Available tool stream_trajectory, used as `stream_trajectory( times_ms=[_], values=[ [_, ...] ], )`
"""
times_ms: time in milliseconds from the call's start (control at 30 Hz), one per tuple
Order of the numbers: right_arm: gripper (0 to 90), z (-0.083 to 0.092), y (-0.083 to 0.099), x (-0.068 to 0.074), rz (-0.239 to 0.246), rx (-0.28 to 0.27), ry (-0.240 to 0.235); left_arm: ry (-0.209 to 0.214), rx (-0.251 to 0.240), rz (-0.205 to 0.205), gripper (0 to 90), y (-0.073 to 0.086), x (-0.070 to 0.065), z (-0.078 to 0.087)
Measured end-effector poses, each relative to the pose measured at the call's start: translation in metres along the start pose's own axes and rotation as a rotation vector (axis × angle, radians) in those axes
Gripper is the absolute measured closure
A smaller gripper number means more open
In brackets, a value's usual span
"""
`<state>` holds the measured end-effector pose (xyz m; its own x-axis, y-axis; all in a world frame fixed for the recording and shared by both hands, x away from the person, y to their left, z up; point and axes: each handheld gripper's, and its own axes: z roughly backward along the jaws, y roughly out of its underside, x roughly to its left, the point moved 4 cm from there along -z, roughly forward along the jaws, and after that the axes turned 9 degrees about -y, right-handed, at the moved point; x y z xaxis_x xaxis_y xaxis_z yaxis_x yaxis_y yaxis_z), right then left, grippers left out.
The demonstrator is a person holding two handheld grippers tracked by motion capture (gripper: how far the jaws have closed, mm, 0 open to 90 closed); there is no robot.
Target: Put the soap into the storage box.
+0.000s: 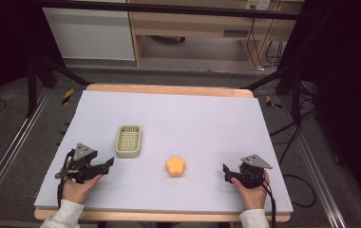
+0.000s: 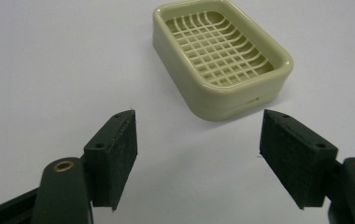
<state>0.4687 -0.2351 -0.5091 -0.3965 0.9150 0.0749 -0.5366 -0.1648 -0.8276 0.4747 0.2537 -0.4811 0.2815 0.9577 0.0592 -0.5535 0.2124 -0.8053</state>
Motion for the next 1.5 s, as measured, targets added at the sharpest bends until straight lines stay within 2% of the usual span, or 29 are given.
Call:
stream_trajectory(
  times_ms=[267,633,667,1233,1500],
  values=[
    [10.3,0.000,0.000,-0.001,-0.009,-0.001,-0.009,0.045,-0.006,-0.046,26.8,-0.003,-0.020,0.001],
    [10.1,-0.001,0.000,-0.001,0.000,0.003,-0.011,0.078,0.003,-0.074,26.3,-0.005,-0.035,0.002],
    [10.1,-0.001,0.000,0.000,-0.003,0.010,-0.025,0.085,0.006,-0.080,26.3,-0.005,-0.038,0.001],
    [10.4,-0.002,0.001,0.000,-0.002,0.014,-0.034,0.117,0.013,-0.128,26.0,-0.013,-0.059,-0.001],
    [10.9,-0.002,0.001,0.000,0.001,0.016,-0.036,0.126,0.008,-0.135,25.8,-0.018,-0.065,0.000]
  ],
)
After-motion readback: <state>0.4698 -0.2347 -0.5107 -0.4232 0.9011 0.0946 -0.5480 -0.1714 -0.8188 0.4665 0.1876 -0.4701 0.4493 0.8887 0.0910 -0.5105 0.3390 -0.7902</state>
